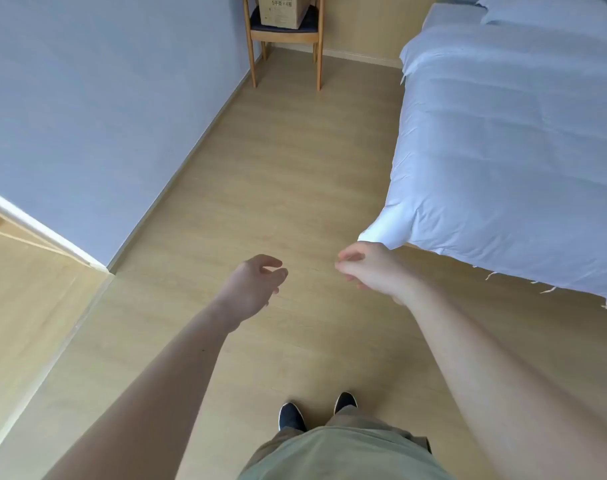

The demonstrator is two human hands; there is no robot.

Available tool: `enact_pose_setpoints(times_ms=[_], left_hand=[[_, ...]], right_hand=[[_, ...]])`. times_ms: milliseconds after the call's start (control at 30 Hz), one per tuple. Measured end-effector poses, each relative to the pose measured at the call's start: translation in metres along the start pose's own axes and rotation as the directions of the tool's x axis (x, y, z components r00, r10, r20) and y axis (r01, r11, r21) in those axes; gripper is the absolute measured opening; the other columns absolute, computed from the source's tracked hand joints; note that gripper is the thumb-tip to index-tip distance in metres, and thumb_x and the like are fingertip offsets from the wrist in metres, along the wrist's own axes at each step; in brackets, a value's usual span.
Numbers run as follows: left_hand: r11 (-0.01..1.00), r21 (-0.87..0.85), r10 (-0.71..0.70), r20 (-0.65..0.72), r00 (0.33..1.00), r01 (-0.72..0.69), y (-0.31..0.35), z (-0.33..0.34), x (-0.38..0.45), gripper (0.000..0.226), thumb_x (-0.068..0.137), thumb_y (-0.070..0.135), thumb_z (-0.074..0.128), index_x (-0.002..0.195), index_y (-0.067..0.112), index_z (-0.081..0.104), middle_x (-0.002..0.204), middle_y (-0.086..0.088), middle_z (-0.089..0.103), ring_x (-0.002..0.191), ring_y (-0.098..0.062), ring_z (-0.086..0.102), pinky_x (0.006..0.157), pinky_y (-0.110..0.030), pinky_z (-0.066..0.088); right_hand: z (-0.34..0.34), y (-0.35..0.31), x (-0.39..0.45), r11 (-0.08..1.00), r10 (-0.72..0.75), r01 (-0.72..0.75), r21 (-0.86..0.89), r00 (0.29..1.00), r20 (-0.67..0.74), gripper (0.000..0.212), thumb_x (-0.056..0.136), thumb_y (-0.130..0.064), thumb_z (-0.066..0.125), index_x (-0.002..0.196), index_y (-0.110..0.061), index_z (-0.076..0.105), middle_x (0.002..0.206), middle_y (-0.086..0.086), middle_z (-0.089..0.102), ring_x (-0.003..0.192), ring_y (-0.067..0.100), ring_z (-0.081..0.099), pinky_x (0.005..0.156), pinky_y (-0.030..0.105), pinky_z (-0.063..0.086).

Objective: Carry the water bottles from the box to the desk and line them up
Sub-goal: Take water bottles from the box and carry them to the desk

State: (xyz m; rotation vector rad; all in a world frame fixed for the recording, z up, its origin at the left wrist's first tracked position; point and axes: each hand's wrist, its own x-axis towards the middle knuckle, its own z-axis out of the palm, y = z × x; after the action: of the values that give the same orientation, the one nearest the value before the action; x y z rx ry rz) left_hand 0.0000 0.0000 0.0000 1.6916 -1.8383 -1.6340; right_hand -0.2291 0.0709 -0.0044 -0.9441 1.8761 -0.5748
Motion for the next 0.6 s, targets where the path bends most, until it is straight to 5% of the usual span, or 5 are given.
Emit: enact_pose_setpoints(times_ms=[300,600], left_hand=[[1.000,-0.002,0.025,0.044,0.999,-0.025,0.001,-0.018,0.029,0.024,0.097,0.036,0.062,0.120,0.028,0.065,0.101,-0.001,0.073,0.100,-0.031,0.072,0.094,-0.051,0.058],[1.000,0.011,0.007,0.065,0.998,-0.007,0.035,-0.015,0.092,0.023,0.096,0.036,0.063,0.118,0.030,0.066,0.100,0.002,0.074,0.098,-0.029,0.073,0.095,-0.051,0.058]], right_hand=[[0.015,-0.015,0.015,0.998,-0.012,0.017,0.057,0.996,-0.083,0.031,0.095,-0.037,0.065,0.125,-0.029,0.064,0.115,-0.020,0.059,0.096,0.009,0.061,0.072,0.025,0.044],[-0.018,-0.025,0.076,0.995,0.003,0.008,0.099,0.994,-0.110,0.028,0.095,-0.036,0.064,0.123,-0.029,0.065,0.119,-0.017,0.061,0.106,0.015,0.062,0.093,0.033,0.052]])
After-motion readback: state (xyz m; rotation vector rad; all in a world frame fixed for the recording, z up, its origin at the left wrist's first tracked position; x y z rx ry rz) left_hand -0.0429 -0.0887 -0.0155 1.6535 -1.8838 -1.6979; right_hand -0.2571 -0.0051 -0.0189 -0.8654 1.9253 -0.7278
